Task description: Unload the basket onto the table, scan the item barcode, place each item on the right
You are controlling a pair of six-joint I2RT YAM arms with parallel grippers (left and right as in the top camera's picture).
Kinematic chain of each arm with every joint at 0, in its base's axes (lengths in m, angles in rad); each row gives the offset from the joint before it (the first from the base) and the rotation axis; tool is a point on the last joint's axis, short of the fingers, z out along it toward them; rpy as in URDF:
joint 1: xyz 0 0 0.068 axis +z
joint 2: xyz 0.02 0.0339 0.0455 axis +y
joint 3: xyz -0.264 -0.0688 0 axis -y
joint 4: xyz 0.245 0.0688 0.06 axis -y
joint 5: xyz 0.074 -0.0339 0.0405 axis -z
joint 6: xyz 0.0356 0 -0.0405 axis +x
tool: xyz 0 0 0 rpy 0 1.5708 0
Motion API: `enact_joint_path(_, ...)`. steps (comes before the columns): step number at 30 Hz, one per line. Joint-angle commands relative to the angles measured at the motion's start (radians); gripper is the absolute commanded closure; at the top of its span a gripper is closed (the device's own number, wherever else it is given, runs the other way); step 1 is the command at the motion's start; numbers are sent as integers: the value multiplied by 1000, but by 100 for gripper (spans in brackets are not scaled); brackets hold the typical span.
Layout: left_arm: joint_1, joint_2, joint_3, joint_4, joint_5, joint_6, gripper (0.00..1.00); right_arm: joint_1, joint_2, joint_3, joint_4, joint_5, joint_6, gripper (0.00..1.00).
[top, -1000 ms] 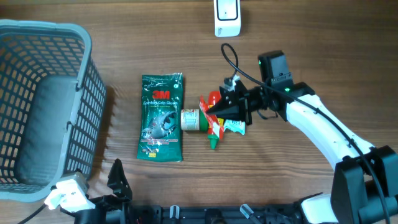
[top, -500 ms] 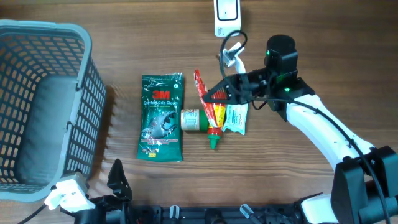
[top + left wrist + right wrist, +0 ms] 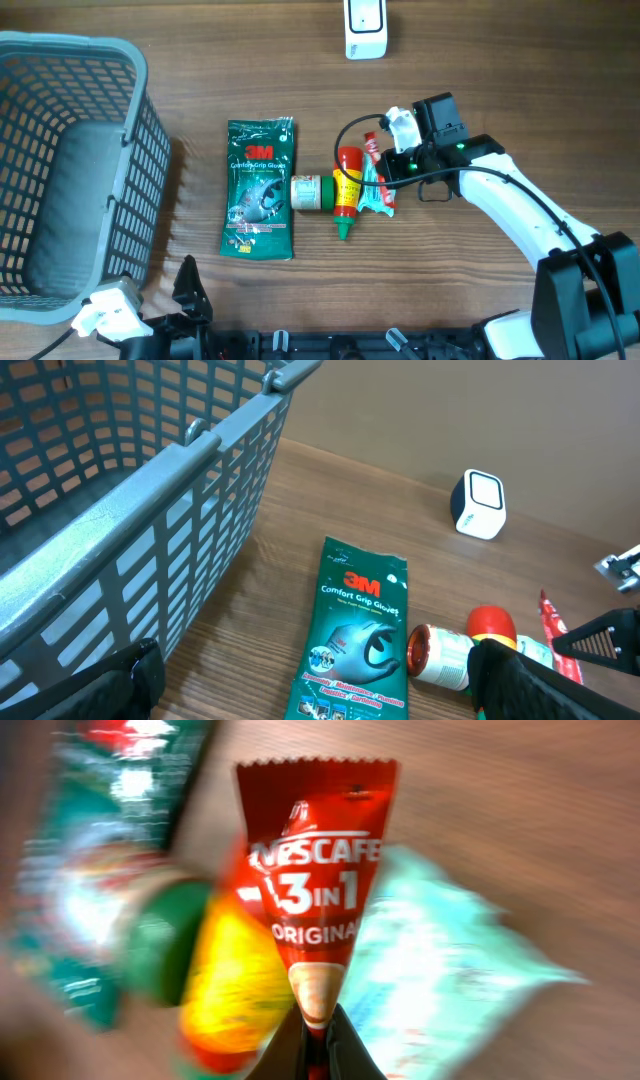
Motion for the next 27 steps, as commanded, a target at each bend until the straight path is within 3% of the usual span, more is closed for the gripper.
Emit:
enact_joint_path(1,-4,-3,1,3,-3,-6,0,4,49,21,-6,243,-67,93)
enact_joint_path(3,-4,-3,1,3,-3,-6,0,5,80,21,-13,264,-59,82)
enact_joint_path(8,-4,-3,1,3,-3,-6,0,35,111,21,-49,261,-23,80)
enact_joint_path(12,-4,-3,1,3,-3,-6,0,61,110,31,-104,301,-17,66)
enact_joint_path(13,-4,-3,1,3,-3,-6,0,61,109,35,-110,314,-10,56)
enact_joint_path(14,-4,-3,1,3,-3,-6,0,61,109,35,-117,362,14,53)
enact_joint_path(18,-4,-3,1,3,-3,-6,0,62,109,35,-149,474,84,51)
enact_joint_path(22,-4,-3,1,3,-3,-6,0,80,109,35,-160,513,85,40)
enact_joint_path(27,-4,-3,1,3,-3,-6,0,156,107,35,-167,740,144,40)
